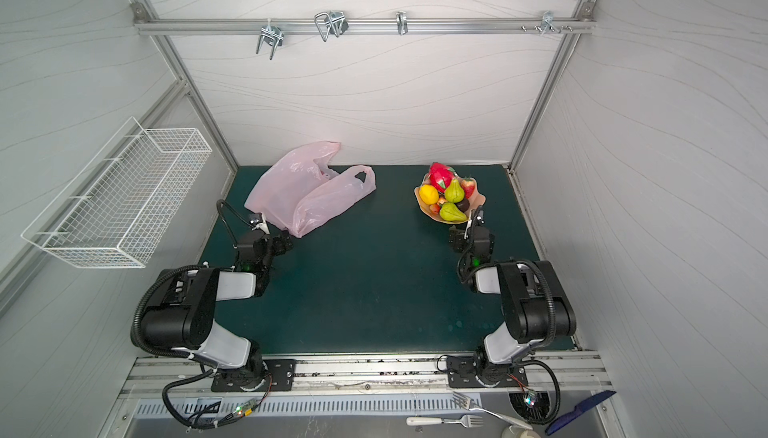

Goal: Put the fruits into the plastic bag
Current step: 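Raise both grippers from the rest pose toward the bag and bowl, then grasp the pink bag's edge with the left gripper while the right gripper approaches the bowl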

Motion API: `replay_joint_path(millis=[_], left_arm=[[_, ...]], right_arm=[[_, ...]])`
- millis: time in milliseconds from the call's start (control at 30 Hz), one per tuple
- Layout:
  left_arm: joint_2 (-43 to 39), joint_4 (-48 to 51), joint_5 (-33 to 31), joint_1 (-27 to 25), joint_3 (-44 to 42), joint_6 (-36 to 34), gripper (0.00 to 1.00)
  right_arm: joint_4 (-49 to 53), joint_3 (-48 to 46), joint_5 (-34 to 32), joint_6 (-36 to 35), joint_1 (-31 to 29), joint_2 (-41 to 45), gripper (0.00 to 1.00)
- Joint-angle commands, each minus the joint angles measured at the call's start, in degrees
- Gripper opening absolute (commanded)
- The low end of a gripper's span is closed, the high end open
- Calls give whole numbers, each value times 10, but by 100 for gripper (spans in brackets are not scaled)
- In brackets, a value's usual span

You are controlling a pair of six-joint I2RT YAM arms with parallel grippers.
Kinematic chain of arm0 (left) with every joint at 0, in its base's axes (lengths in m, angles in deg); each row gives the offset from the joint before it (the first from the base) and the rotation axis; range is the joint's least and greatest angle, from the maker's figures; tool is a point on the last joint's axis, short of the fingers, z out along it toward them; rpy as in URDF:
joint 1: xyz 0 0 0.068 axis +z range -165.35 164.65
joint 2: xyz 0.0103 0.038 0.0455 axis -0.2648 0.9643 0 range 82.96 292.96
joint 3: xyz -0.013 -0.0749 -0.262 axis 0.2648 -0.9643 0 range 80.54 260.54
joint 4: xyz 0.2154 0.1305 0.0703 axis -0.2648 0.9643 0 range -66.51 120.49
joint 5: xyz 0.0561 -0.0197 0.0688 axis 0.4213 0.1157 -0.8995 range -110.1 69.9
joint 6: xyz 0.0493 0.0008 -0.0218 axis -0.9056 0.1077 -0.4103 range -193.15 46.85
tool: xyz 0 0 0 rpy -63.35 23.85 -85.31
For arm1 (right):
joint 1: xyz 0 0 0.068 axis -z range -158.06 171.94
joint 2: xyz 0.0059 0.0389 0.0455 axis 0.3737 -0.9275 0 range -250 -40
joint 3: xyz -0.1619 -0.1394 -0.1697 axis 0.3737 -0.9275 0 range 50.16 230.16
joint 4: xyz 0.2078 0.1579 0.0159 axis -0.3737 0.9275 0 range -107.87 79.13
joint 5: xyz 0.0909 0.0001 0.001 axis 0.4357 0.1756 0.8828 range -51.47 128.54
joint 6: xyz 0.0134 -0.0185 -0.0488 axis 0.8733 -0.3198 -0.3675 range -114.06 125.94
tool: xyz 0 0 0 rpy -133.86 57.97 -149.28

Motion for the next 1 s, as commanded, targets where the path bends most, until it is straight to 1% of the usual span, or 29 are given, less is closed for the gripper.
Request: replay_joint_path(millis=[0, 33, 67, 133, 233, 267, 333, 367, 433, 567, 667, 767, 867, 967], left_arm=[[-48, 41, 17, -2, 31, -12, 100], [-63, 61, 19, -2, 36, -14, 100], [-80, 87, 30, -4, 42, -20, 100], [-119, 121, 22, -14, 48, -24, 100], [-169, 167, 24, -17, 65, 18, 100], [-184, 200, 22, -20, 82, 36, 100], [-203, 295, 22, -25, 124, 76, 99], [-210, 332, 18, -30, 144, 88, 99], [-224, 390, 16, -38, 175, 122, 99], [-241, 504, 59, -46, 241, 187, 99], [-248, 577, 89, -51, 275, 239, 99], [-257, 644, 100, -67, 299, 262, 99], [-265, 696, 111, -77, 316, 279, 99], [-265, 737, 132, -81, 327, 300, 99]], right_arm=[[19, 6, -32, -32, -20, 39, 99], [61, 19, -48, -30, -28, 60, 99], [103, 34, -48, -31, -30, 83, 99], [145, 48, -62, -31, -40, 121, 99], [246, 82, -44, 9, -49, 178, 99], [286, 98, -41, 22, -55, 195, 99], [349, 122, -47, 49, -70, 224, 99], [377, 133, -36, 63, -78, 239, 99], [412, 145, -24, 78, -93, 270, 99], [493, 172, 24, 120, -120, 324, 99], [541, 179, 40, 135, -139, 357, 99], [574, 179, 62, 145, -145, 386, 99], [609, 185, 83, 157, -144, 409, 99], [637, 196, 118, 164, -145, 425, 99]])
